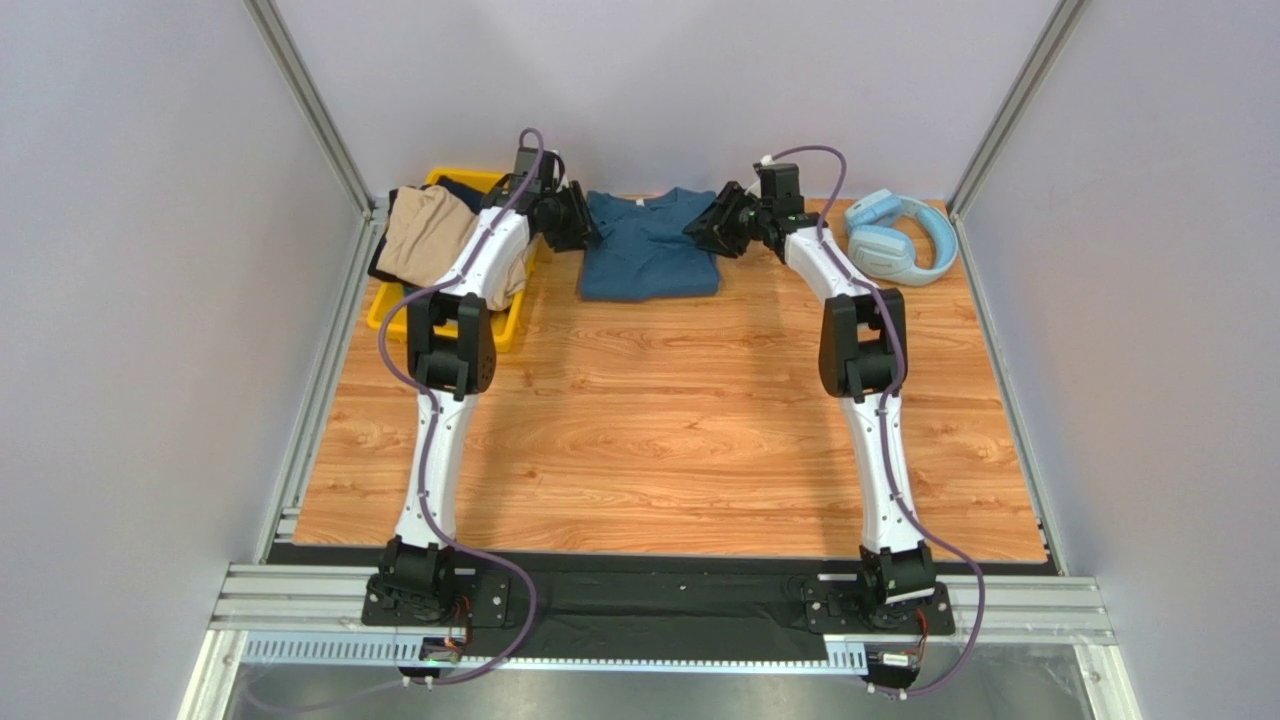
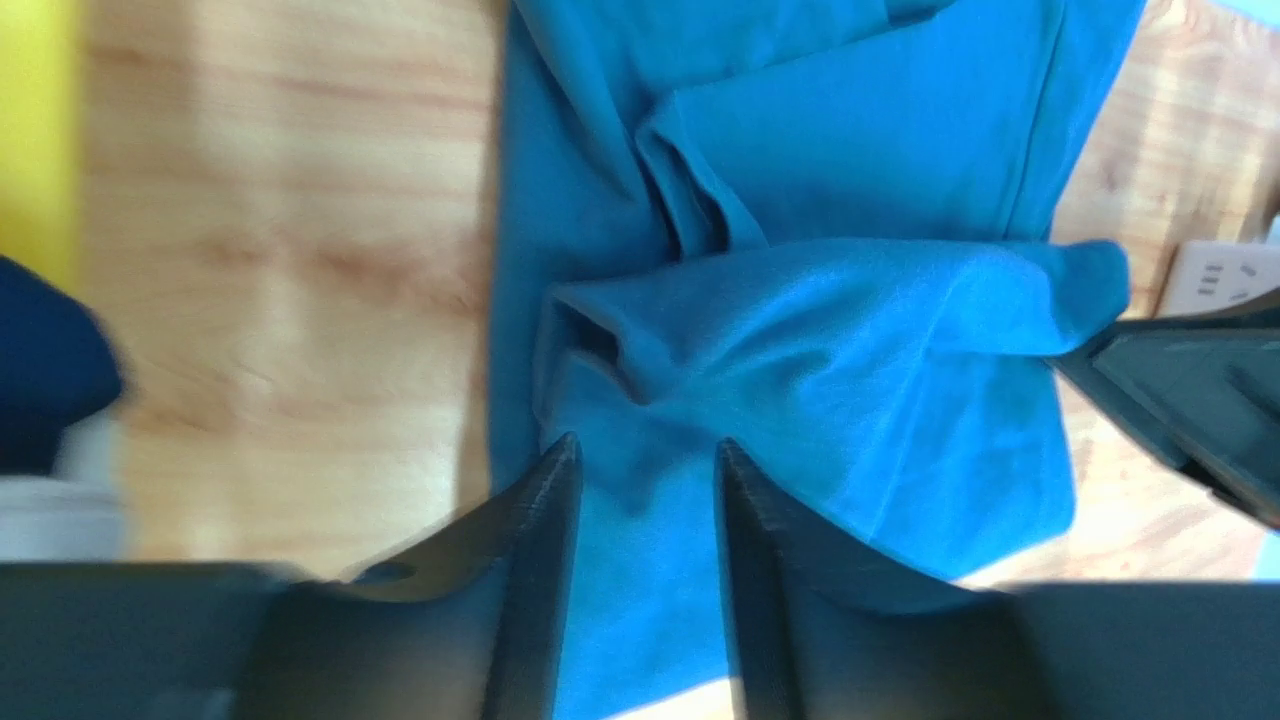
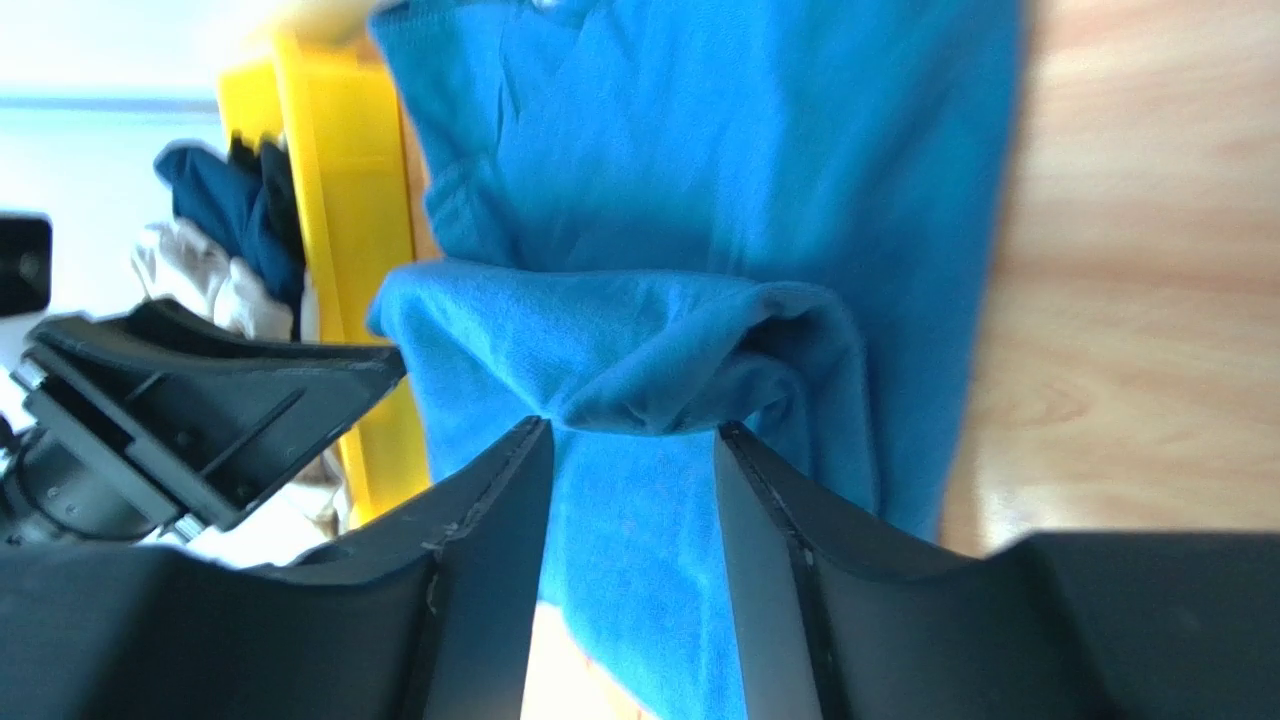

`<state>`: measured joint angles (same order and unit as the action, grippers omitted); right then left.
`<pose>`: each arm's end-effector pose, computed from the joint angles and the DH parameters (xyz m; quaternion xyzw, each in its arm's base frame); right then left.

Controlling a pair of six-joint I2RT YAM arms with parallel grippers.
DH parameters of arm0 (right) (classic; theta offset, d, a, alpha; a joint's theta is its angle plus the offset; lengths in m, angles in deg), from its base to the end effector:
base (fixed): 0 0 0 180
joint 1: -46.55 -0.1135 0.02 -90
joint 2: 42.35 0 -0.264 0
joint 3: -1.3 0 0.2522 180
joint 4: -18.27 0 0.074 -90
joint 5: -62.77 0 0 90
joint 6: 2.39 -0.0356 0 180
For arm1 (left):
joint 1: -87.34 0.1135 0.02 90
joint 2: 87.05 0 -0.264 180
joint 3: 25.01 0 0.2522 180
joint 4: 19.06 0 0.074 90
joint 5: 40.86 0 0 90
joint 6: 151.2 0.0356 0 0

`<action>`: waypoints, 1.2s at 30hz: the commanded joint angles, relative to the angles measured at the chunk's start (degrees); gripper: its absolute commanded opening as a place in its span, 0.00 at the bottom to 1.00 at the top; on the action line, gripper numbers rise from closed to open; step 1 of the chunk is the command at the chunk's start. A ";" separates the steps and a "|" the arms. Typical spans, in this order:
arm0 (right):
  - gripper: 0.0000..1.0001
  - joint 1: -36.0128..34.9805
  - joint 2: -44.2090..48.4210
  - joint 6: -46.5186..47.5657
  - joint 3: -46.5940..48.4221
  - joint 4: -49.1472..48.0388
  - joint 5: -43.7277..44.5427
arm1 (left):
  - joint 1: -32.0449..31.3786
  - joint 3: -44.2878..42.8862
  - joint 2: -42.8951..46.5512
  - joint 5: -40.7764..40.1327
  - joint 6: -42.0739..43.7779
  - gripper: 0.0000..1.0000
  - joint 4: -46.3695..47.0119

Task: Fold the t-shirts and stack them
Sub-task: Fold the tshirt

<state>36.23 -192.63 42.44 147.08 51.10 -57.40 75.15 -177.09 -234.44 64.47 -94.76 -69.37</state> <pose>0.5714 0.1222 0.1611 0.1490 0.8602 0.4058 0.2705 0.5547 -0.1295 0.1990 -0.1206 0.9111 -0.2593 0.2969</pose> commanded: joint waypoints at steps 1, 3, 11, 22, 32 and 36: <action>0.52 1.27 0.95 -2.12 3.94 -5.62 4.16 | 1.37 -3.18 1.57 -2.23 -0.72 0.68 4.21; 0.52 1.98 2.18 -2.29 3.94 -5.71 3.55 | 1.99 -2.48 2.81 -3.55 -0.02 0.68 4.91; 0.52 3.82 12.27 -1.06 -2.46 -6.85 -3.21 | 3.04 7.97 13.97 -0.32 0.25 0.66 8.78; 0.50 -0.65 11.15 5.61 -7.31 2.36 -8.50 | -1.96 18.96 15.65 10.86 1.66 0.56 9.22; 0.44 -1.71 10.01 11.50 -14.60 8.26 -3.06 | -4.69 26.52 13.80 8.93 2.27 0.52 10.27; 0.44 -1.80 7.46 12.91 -12.68 10.62 -1.65 | -4.69 25.91 12.22 7.26 2.36 0.50 10.10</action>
<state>34.00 -182.84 52.06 132.53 59.25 -61.75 69.97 -150.45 -220.82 73.70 -93.71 -60.63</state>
